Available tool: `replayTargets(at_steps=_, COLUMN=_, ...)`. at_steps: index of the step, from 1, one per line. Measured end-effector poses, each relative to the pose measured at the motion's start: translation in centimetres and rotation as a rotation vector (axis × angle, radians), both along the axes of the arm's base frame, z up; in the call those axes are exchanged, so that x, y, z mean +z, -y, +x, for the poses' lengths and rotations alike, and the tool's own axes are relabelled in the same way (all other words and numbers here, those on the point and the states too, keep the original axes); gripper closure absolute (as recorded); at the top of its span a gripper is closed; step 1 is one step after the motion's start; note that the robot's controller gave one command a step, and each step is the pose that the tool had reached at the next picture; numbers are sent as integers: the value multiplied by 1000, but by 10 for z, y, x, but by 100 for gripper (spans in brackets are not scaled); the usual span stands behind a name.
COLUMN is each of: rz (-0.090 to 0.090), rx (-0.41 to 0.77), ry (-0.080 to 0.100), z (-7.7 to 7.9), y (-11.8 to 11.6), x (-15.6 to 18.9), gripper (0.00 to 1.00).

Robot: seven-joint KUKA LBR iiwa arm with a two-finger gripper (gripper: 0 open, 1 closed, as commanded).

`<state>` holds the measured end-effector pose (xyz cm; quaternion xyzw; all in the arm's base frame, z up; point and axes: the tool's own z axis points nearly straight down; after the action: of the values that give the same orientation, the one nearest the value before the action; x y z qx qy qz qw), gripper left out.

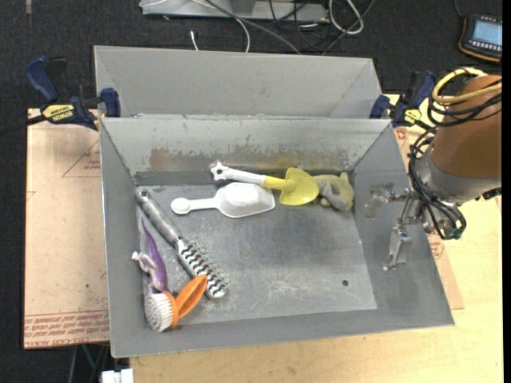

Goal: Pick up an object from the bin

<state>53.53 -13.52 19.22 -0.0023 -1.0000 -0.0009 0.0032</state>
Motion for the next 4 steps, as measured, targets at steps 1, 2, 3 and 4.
replayTargets(at_steps=1, rz=-1, rx=5, ry=8, z=2, y=-1, x=4, gripper=0)
replayTargets(at_steps=2, rz=0, rx=-60, ry=9, z=104, y=4, x=-124, gripper=0)
replayTargets(at_steps=3, rz=-3, rx=-44, ry=19, z=99, y=-32, x=-36, gripper=0)
replayTargets(at_steps=4, rz=-3, rx=-161, ry=4, z=110, y=9, x=-92, gripper=0)
